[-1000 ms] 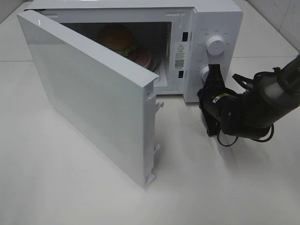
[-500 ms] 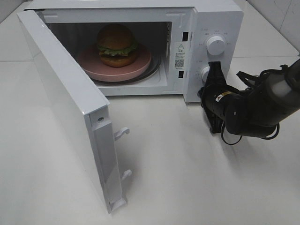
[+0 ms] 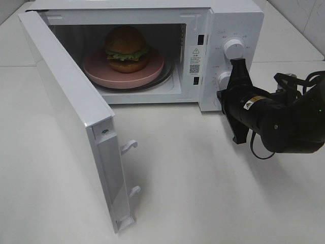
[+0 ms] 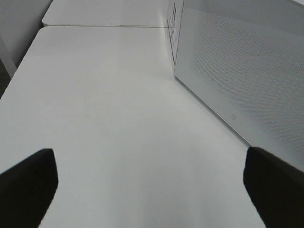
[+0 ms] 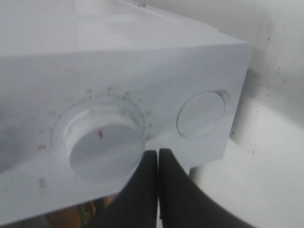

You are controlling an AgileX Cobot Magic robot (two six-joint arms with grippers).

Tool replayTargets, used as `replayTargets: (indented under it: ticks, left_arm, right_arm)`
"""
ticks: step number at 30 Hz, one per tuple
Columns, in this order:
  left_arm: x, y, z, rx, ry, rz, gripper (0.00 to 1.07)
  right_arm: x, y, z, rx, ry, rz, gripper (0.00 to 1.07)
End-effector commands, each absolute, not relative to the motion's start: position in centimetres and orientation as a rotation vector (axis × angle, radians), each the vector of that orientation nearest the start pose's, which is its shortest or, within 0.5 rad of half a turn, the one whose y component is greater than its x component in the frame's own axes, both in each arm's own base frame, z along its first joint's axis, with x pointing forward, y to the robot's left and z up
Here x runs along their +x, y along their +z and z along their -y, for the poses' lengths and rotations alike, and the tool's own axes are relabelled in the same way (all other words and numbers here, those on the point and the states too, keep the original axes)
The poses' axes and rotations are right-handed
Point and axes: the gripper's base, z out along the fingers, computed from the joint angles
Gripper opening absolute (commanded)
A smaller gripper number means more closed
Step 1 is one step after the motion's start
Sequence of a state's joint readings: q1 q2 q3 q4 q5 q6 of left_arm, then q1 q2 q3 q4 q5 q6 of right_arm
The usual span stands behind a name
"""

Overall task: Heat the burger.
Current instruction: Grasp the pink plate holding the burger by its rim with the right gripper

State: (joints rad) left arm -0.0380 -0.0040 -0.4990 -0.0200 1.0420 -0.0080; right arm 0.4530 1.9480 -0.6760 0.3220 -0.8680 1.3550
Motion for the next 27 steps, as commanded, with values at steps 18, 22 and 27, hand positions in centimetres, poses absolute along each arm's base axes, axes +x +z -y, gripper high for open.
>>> replayTargets:
  ticks: [18, 22, 27]
  left_arm:
    - [-0.8, 27.8, 0.2, 0.025, -0.057, -1.998, 1.03]
    - [-0.8, 27.8, 0.2, 0.025, -0.057, -1.998, 1.03]
    - [-0.8, 27.8, 0.2, 0.025, -0.057, -1.998, 1.03]
  right_arm:
    - [26.4, 18.5, -13.0, 0.648, 0.889, -2.126, 0.0]
    - [25.7, 19.0, -12.7, 0.548, 0.799, -2.191, 0.01]
    - [24.7, 19.9, -12.2, 0.381, 0.675, -2.27, 0.02]
